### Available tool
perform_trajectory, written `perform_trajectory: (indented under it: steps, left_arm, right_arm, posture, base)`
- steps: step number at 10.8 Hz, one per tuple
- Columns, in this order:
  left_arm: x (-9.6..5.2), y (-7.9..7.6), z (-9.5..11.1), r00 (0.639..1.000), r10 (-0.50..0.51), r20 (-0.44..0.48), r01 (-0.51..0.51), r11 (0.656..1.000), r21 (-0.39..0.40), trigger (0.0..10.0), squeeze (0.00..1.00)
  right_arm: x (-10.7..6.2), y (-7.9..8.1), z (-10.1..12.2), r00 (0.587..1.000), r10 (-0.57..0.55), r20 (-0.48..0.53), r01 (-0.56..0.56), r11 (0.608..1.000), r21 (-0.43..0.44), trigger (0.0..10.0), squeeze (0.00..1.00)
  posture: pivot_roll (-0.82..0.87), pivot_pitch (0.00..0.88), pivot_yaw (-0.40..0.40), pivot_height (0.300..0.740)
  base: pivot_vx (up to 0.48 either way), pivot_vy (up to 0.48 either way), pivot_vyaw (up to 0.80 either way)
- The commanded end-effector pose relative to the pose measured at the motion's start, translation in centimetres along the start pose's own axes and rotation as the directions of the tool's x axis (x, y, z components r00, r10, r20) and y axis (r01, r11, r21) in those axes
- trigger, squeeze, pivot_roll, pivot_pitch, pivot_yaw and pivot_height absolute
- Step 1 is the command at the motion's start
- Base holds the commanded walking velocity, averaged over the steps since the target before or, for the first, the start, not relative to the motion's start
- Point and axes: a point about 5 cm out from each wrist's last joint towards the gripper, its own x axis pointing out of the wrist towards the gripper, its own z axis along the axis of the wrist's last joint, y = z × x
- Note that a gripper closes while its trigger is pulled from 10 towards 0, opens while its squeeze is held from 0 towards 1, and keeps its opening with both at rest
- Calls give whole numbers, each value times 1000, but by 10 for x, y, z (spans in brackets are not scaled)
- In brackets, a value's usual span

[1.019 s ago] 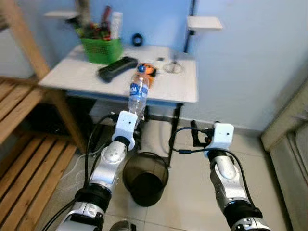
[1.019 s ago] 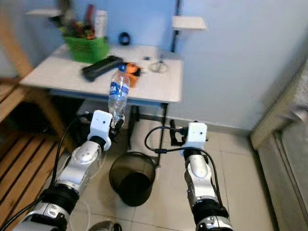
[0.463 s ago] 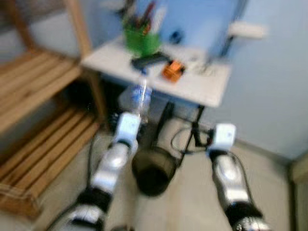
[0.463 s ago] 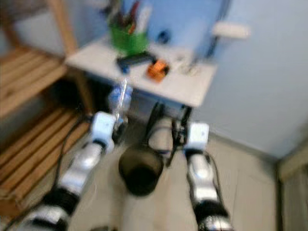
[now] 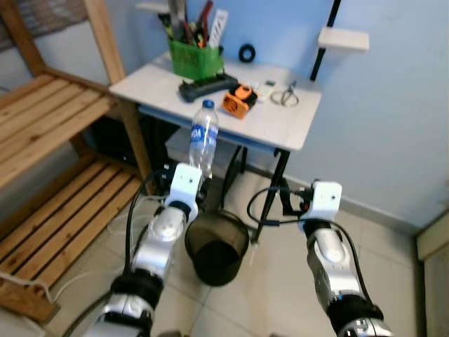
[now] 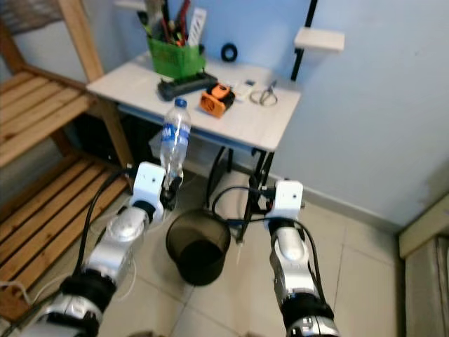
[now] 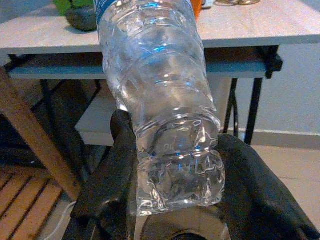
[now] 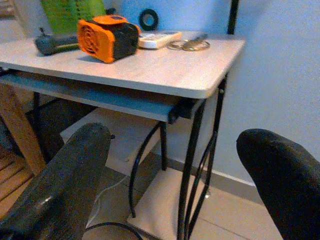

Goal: Clean up the room

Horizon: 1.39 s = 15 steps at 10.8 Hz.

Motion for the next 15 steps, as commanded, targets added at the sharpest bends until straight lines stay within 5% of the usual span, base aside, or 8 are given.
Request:
perform_trajectory:
  steps: [1, 5, 12, 15]
  left_arm:
    - [4, 3, 10, 999, -2, 45, 2, 1000, 12, 10000, 0]
    - [9, 2, 13, 999, -14, 47, 13, 1000, 6, 10000, 0]
    - [10, -3, 14, 996, -68, 58, 67, 998, 19, 10000, 0]
    - [14, -13, 16, 993, -112, 46, 111, 994, 21, 10000, 0]
  right_arm:
    - [1, 0, 2, 1000, -1, 4, 1, 1000, 2, 10000, 0]
    - [-1, 0, 1, 1000, 1, 4, -1, 1000, -1, 10000, 0]
    - [0, 3, 1, 1000, 8, 3, -8, 1000, 2, 10000, 0]
    - [-1, 3, 0, 1000, 7, 1, -7, 1000, -1, 10000, 0]
  posture:
    - [9, 0, 5, 740]
    - [-1, 0, 4, 740]
    - [4, 0, 11, 740]
    - [4, 0, 10, 740]
  base:
    - [0, 0, 0]
    - [0, 0, 0]
    - [414, 128, 0]
    - [0, 0, 0]
